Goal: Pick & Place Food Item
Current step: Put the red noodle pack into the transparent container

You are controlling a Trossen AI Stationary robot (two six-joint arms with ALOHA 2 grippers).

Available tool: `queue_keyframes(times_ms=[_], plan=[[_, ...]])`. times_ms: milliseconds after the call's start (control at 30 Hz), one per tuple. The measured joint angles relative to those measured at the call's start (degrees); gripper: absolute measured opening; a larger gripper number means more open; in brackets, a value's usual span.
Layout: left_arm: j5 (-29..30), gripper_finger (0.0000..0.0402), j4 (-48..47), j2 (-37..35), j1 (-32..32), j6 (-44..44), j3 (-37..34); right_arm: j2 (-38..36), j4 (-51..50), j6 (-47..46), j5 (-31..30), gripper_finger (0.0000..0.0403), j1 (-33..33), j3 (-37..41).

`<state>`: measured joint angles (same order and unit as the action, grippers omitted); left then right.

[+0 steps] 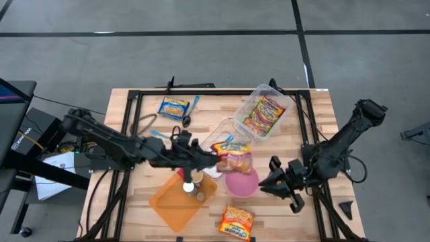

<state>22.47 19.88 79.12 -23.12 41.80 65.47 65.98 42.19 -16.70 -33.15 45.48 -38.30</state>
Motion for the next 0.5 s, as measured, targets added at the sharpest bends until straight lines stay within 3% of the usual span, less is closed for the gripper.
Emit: queue_keyframes(times_ms=[133,267,400,500], plan=[[-12.8,0.0001,-6.8,-3.3,-0.3,-2.6,0.0,0.0,0.6,-1.3,0.0,0.0091,1.1,0.0],[-25.7,0.0001,-6.3,-3.8,-0.9,-2.6,0.0,0.0,3.1,-1.4,0.0,0.0122,0.6,0.0],[-30.9,0.0001,-4.9,-1.9,-1.4,-1.6,0.0,0.0,3.3,-5.4,2.6,0.016,-1.9,0.0],[-33.2,0.0001,-3.9,0.3,-1.2,-0.6,0.0,0.0,2.4,-11.5,11.1,0.0196,-5.2,0.0]])
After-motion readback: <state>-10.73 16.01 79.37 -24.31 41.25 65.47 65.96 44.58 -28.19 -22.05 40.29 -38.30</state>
